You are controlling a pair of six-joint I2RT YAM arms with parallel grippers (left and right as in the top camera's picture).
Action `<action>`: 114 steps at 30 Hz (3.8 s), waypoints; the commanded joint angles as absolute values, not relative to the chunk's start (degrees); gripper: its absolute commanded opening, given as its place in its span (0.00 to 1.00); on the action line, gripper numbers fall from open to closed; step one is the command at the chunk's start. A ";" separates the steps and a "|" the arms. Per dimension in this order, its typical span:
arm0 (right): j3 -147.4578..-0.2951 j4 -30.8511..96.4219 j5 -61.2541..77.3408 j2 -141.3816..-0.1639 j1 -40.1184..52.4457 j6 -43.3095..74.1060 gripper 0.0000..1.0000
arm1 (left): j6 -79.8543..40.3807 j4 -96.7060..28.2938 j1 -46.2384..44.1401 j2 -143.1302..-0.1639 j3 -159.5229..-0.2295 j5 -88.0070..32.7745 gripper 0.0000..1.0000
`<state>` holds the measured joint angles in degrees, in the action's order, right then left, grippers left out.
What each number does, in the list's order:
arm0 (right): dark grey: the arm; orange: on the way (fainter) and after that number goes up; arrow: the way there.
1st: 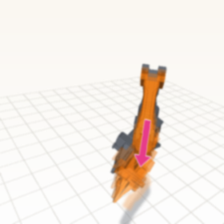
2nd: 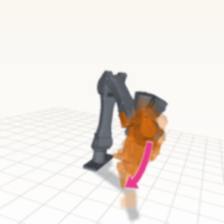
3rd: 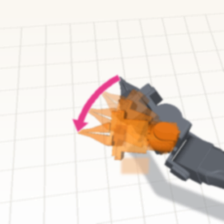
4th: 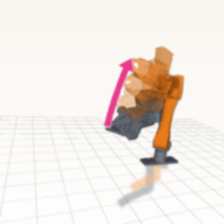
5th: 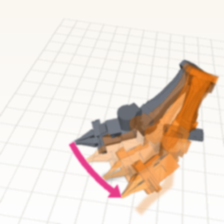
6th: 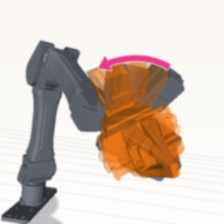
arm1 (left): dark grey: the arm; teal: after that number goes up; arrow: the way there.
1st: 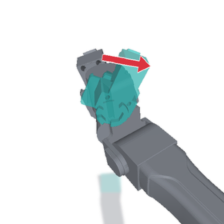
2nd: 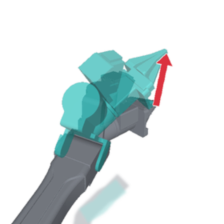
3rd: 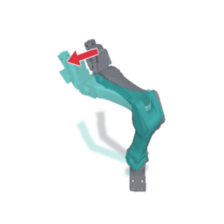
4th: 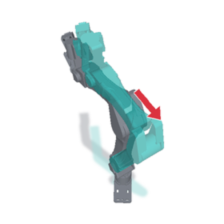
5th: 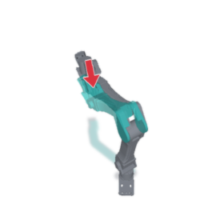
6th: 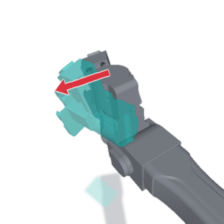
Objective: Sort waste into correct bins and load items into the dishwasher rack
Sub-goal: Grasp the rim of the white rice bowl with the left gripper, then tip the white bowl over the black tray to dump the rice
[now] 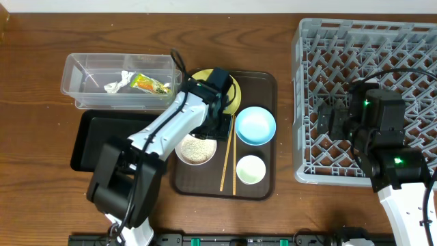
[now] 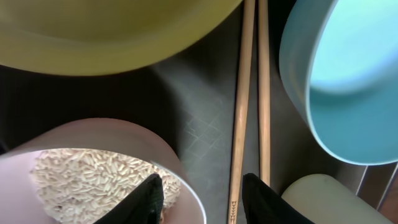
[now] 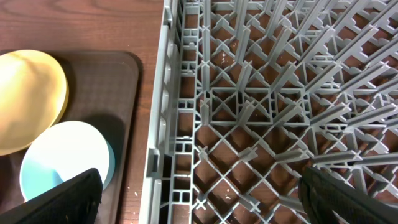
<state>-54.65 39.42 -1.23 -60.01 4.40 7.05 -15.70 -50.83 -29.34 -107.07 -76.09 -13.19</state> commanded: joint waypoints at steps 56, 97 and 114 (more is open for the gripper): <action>-55.81 39.16 -1.10 -59.90 4.14 7.62 0.99 | -7.07 -53.89 -24.82 -88.73 -72.36 -16.10 0.06; -55.81 39.29 -1.45 -59.90 4.14 7.62 0.99 | 22.06 -52.16 34.00 -94.00 -50.96 -90.13 0.06; -55.81 39.22 -1.45 -59.90 4.14 7.62 0.99 | 21.71 -52.18 34.02 -94.00 -50.96 -90.13 0.06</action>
<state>-54.65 39.22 -1.26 -60.01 4.40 7.05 22.06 -52.07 33.65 -93.76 -51.05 -88.40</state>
